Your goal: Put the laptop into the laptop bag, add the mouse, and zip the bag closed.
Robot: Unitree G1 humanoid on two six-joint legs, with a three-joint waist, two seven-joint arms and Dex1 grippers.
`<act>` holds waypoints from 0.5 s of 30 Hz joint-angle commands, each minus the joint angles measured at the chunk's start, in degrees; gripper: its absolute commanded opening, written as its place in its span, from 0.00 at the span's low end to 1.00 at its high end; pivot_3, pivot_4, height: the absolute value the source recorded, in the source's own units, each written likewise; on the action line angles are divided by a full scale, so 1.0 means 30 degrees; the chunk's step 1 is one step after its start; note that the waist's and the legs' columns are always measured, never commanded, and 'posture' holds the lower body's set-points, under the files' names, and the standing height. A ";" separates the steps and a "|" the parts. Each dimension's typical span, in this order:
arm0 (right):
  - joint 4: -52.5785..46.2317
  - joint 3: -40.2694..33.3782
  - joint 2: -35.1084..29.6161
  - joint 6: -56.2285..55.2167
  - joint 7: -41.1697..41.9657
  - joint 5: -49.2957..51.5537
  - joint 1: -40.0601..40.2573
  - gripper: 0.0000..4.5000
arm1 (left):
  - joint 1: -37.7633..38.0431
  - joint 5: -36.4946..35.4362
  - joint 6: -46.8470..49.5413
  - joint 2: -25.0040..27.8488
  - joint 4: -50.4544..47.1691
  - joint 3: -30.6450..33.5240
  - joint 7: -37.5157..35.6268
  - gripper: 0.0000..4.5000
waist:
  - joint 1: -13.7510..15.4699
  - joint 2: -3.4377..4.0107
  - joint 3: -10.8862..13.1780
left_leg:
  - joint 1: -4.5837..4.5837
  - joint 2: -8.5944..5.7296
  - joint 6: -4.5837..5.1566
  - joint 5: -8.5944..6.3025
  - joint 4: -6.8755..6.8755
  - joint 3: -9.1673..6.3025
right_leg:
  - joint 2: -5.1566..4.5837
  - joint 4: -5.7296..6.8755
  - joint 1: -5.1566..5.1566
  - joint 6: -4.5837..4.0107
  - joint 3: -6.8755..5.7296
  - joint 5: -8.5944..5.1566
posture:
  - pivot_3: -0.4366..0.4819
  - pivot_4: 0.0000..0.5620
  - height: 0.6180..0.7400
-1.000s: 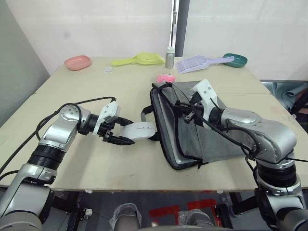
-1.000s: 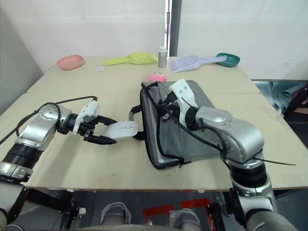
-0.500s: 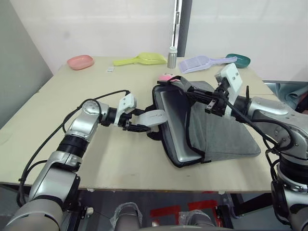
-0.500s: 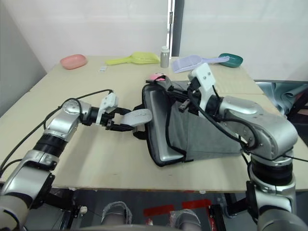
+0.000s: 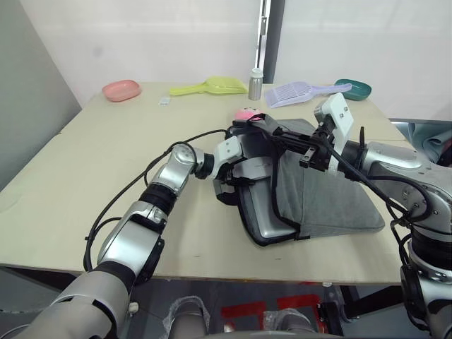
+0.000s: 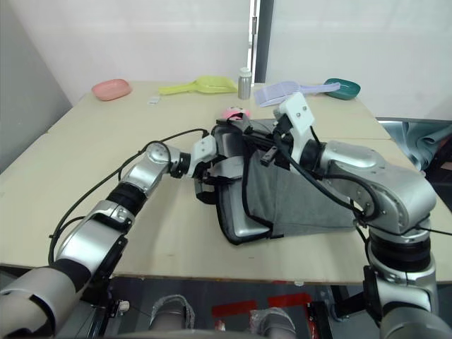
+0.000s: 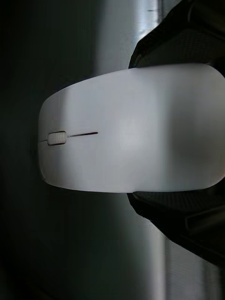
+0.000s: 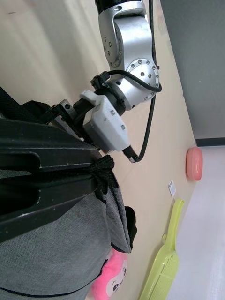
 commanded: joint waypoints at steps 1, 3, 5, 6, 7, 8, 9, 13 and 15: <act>-0.0821 -0.0405 0.0022 -0.0769 -0.0283 0.0374 -0.0122 0.01 | -0.0734 0.0573 -0.1004 -0.0503 0.0734 -0.0243 0.0262 0.63 | 0.0044 0.0000 0.0000 | 0.0000 0.0000 0.0002 0.0001 0.0002 0.0001 | 0.0000 0.0000 0.0000 0.0000 0.0001 0.0000 | 0.48 0.27 1.00; -0.0880 -0.0393 -0.0009 -0.0780 -0.0392 0.0508 -0.0077 0.01 | -0.1077 0.0564 -0.1297 -0.1108 0.1379 -0.0186 0.0367 0.63 | 0.0114 0.0000 0.0000 | -0.0002 -0.0004 0.0005 -0.0001 0.0010 0.0001 | -0.0007 -0.0001 0.0001 0.0001 0.0003 0.0001 | 0.48 0.27 1.00; -0.0884 -0.0400 -0.0012 -0.0788 -0.0531 0.0578 -0.0079 0.01 | -0.1409 0.0687 -0.1635 -0.1669 0.2122 -0.0126 0.0628 0.63 | 0.0246 0.0000 0.0000 | -0.0004 -0.0016 0.0010 -0.0002 0.0016 0.0001 | -0.0022 0.0000 0.0003 0.0003 0.0002 0.0002 | 0.48 0.27 1.00; -0.0882 -0.0404 -0.0012 -0.0779 -0.0604 0.0617 -0.0090 0.01 | -0.1523 0.0758 -0.1838 -0.1865 0.2441 -0.0102 0.0722 0.63 | 0.0284 0.0000 0.0000 | -0.0004 -0.0018 0.0012 -0.0001 0.0016 0.0001 | -0.0023 -0.0001 0.0003 0.0004 0.0003 0.0003 | 0.48 0.27 1.00; -0.0889 -0.0400 -0.0024 -0.0777 -0.0660 0.0663 -0.0098 0.01 | -0.1632 0.0797 -0.1985 -0.2034 0.2748 -0.0049 0.0815 0.63 | 0.0295 0.0000 0.0000 | -0.0004 -0.0018 0.0016 -0.0001 0.0017 0.0001 | -0.0024 0.0000 0.0003 0.0004 0.0004 0.0003 | 0.48 0.27 1.00; -0.0913 -0.0391 -0.0044 -0.0758 -0.0712 0.0724 -0.0109 0.01 | -0.1773 0.0798 -0.2088 -0.2254 0.3132 0.0056 0.1003 0.63 | 0.0304 0.0000 0.0000 | -0.0004 -0.0018 0.0016 -0.0001 0.0016 0.0001 | -0.0024 0.0000 0.0003 0.0004 0.0003 0.0004 | 0.48 0.27 1.00; -0.0943 -0.0377 -0.0074 -0.0737 -0.0750 0.0781 -0.0115 0.01 | -0.1892 0.0833 -0.2182 -0.2426 0.3476 0.0110 0.1177 0.63 | 0.0296 0.0000 0.0000 | -0.0004 -0.0018 0.0016 -0.0002 0.0014 0.0001 | -0.0024 0.0000 0.0003 0.0004 0.0002 0.0003 | 0.48 0.27 1.00; -0.1050 -0.0412 -0.0164 -0.0619 -0.0917 0.1016 -0.0081 0.01 | -0.2182 0.1090 -0.2708 -0.2880 0.4617 0.0083 0.1780 0.63 | 0.0290 0.0000 0.0000 | -0.0002 -0.0017 0.0016 -0.0002 0.0012 0.0001 | -0.0022 0.0000 0.0003 0.0006 0.0004 0.0004 | 0.48 0.27 1.00; -0.1028 -0.0437 -0.0220 -0.0600 -0.0945 0.1087 -0.0072 0.01 | -0.2331 0.1207 -0.2881 -0.3082 0.5092 0.0082 0.2046 0.63 | 0.0295 0.0000 0.0000 | -0.0001 -0.0018 0.0016 -0.0002 0.0013 0.0002 | -0.0023 0.0000 0.0004 0.0008 0.0006 0.0005 | 0.48 0.27 1.00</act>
